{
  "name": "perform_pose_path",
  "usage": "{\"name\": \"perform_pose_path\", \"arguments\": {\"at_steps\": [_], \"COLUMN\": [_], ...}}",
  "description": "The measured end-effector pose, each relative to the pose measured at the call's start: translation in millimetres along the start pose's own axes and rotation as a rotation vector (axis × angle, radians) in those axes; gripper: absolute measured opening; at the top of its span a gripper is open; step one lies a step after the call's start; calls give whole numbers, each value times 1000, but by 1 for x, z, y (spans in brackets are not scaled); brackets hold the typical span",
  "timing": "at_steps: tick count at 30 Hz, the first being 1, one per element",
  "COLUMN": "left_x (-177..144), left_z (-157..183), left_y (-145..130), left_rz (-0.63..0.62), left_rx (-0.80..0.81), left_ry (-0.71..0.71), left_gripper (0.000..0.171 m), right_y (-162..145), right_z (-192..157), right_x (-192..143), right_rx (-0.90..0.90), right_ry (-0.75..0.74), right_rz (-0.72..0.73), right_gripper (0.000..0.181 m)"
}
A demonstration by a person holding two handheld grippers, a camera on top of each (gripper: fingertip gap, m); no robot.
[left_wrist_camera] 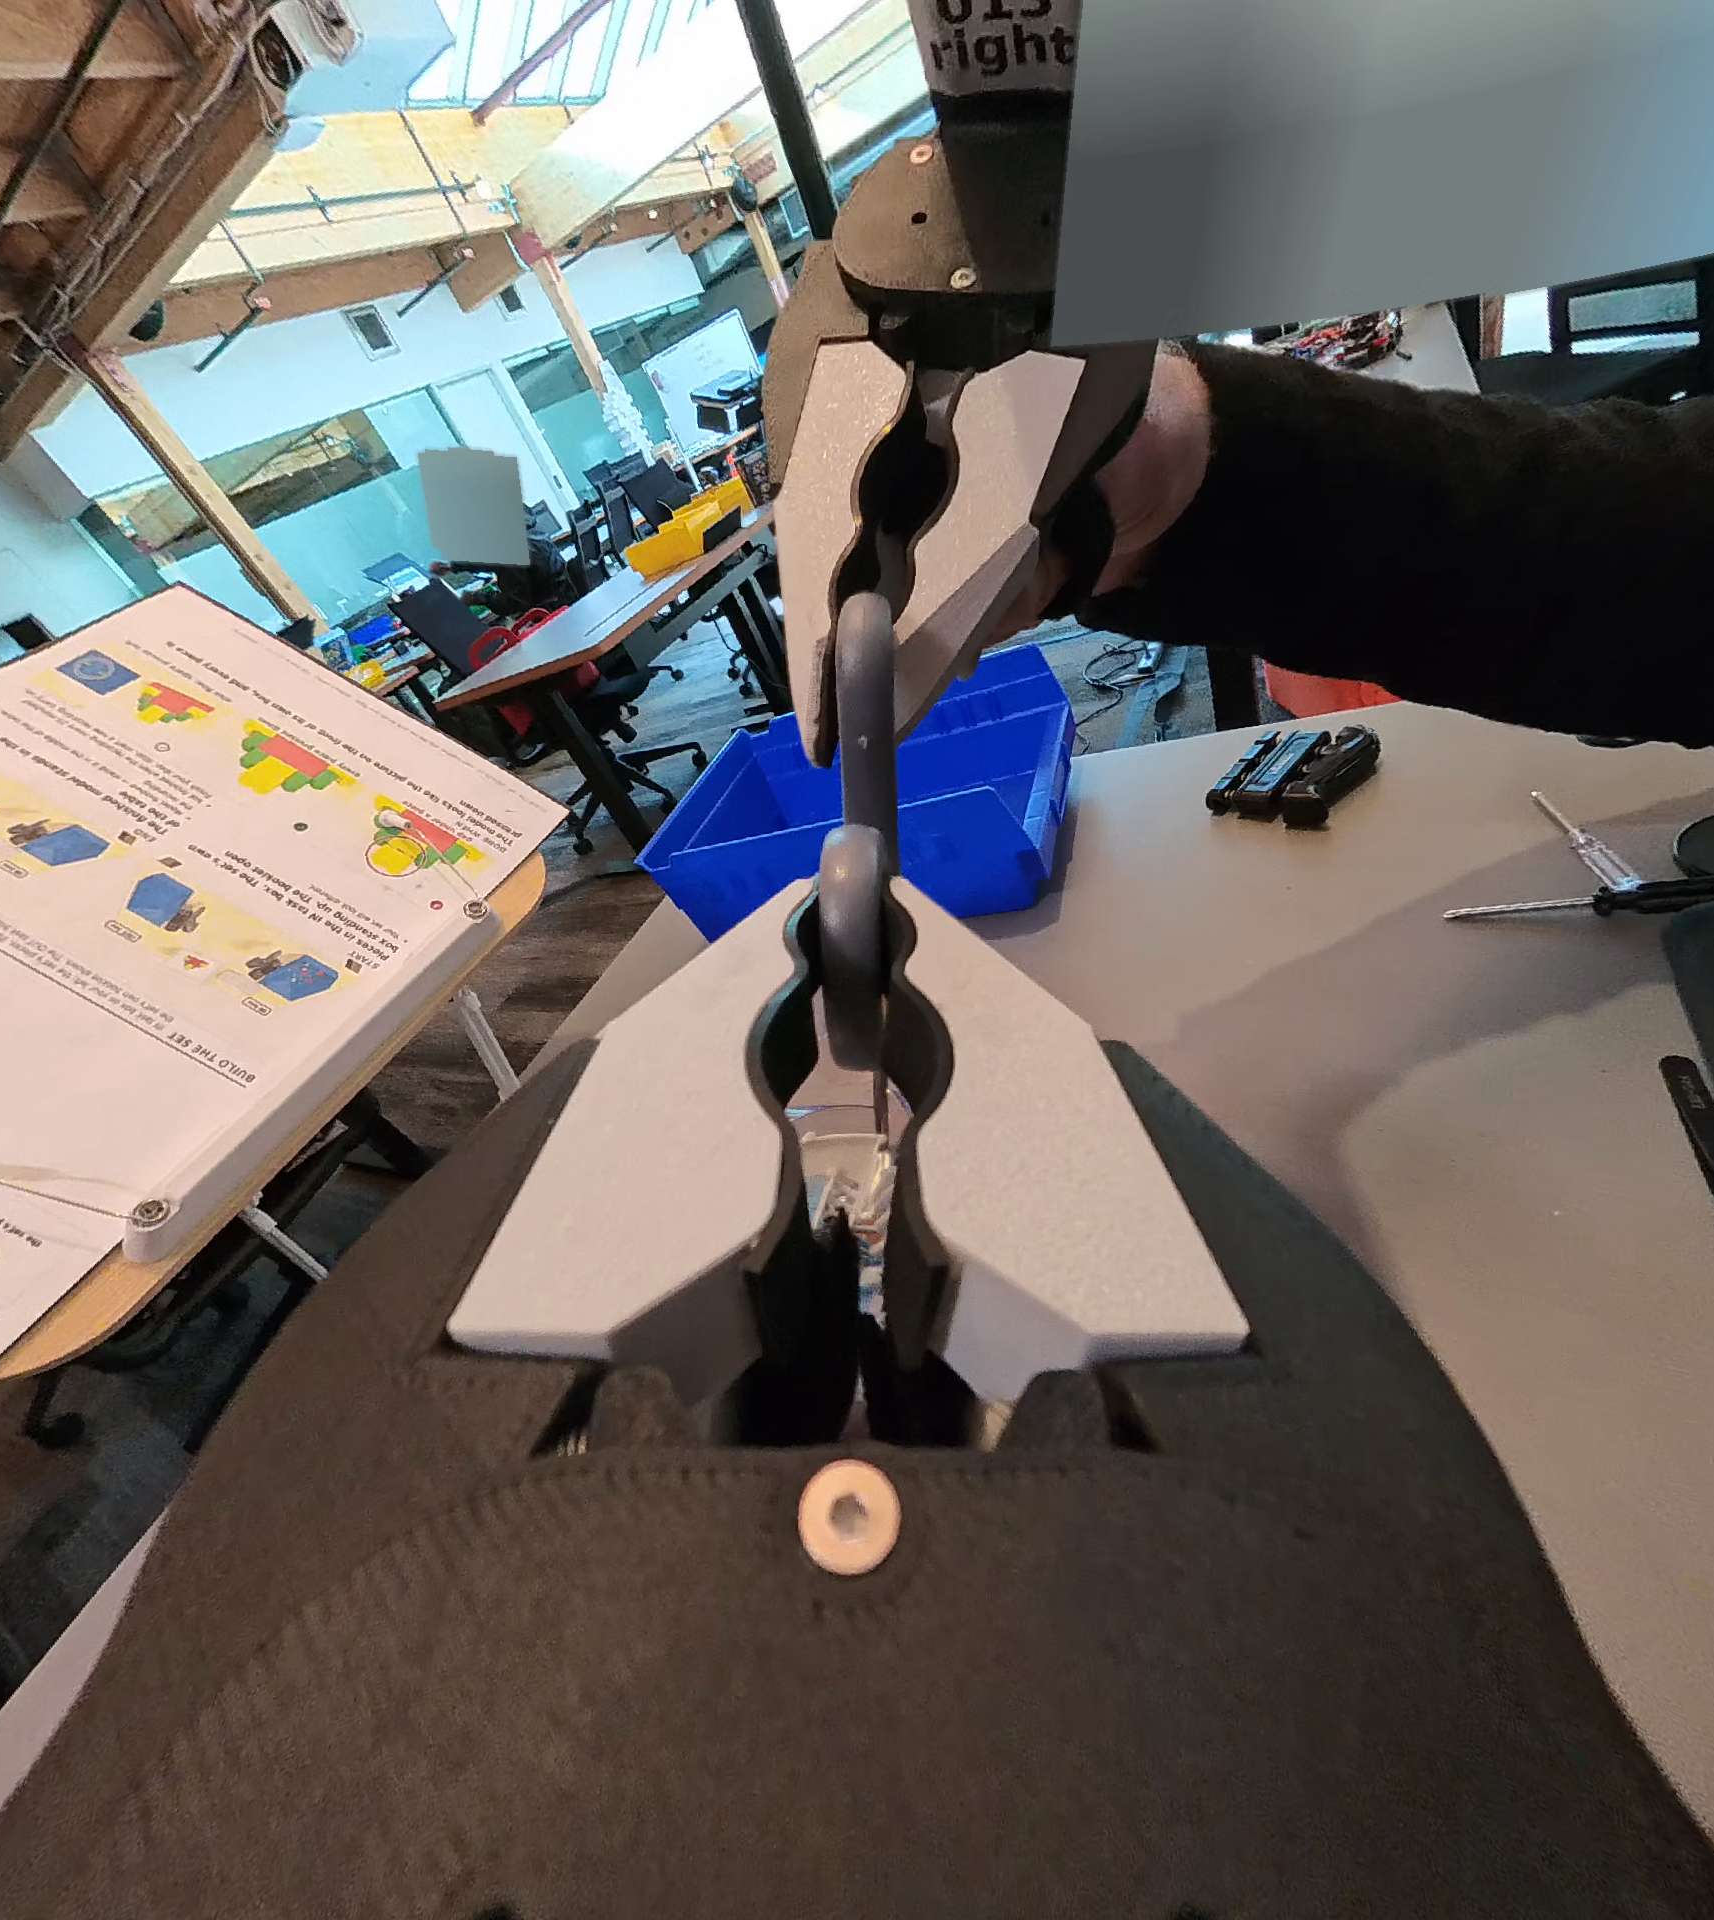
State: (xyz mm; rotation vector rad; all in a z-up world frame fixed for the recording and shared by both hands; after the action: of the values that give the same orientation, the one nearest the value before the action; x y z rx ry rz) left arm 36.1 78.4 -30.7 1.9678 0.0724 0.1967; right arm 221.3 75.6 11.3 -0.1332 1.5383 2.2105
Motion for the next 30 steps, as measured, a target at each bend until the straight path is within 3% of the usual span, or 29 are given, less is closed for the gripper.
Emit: {"name": "perform_pose_path", "arguments": {"at_steps": [21, 30], "left_x": [-1, -16], "left_z": [25, 91], "left_y": [4, 9], "left_rz": [16, -21], "left_rx": [109, 387], "left_ry": [2, -75], "left_gripper": [1, 3], "right_y": [11, 0], "right_z": [-24, -102], "right_x": [3, -14], "right_rx": [-101, -140], "right_ry": [-28, -163], "right_rz": [-70, -39], "right_gripper": [0, 0]}}
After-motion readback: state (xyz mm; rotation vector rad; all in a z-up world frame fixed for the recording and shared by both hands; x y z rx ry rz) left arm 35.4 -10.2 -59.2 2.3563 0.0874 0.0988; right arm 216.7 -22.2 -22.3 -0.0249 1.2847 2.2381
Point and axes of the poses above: each gripper's, where its closed fingertips meet, x out along the fingers, y out of its top, z = x × y across the jaws, the point moved 9 cm from there along -x, back along the fingers, and after that the axes turned 11 degrees about z, right-handed, at the moved point
